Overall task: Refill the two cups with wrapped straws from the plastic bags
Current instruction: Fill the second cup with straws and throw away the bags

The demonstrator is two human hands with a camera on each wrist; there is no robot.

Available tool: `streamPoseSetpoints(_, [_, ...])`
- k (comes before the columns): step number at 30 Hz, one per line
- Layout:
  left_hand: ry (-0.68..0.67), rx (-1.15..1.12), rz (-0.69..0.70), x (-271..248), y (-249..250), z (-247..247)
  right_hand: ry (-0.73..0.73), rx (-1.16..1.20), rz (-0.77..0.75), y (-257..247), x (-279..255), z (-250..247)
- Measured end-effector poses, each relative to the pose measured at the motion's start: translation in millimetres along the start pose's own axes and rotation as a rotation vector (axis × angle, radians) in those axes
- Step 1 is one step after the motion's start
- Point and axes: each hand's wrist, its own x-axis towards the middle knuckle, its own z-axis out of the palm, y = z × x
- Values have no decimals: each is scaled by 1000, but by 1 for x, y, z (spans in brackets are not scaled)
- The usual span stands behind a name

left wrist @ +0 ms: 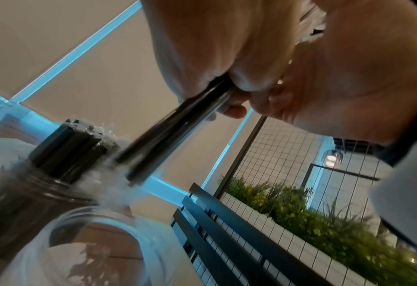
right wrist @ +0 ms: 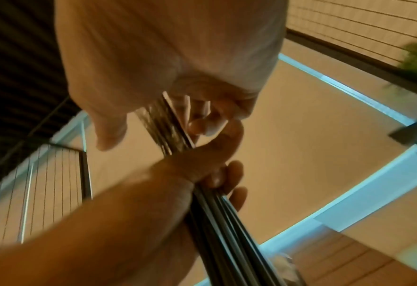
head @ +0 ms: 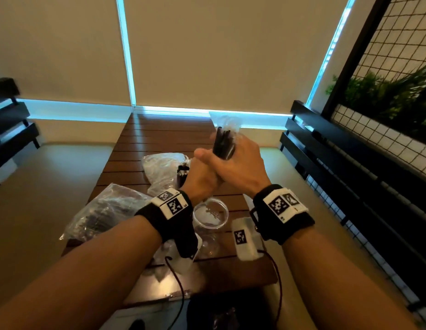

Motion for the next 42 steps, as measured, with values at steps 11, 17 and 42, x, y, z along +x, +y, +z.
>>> streamPoseSetpoints(11, [-314,397,-165,-19,-59,-3,-1,-70,124,56,-23,42])
streamPoseSetpoints(17, [-510,703,-274,-54,-107,-27,-133,-264,257,90,-57,84])
streamPoseSetpoints(42, [-450,928,-425,-36,-70,-57,161,-180,166,50,-41,61])
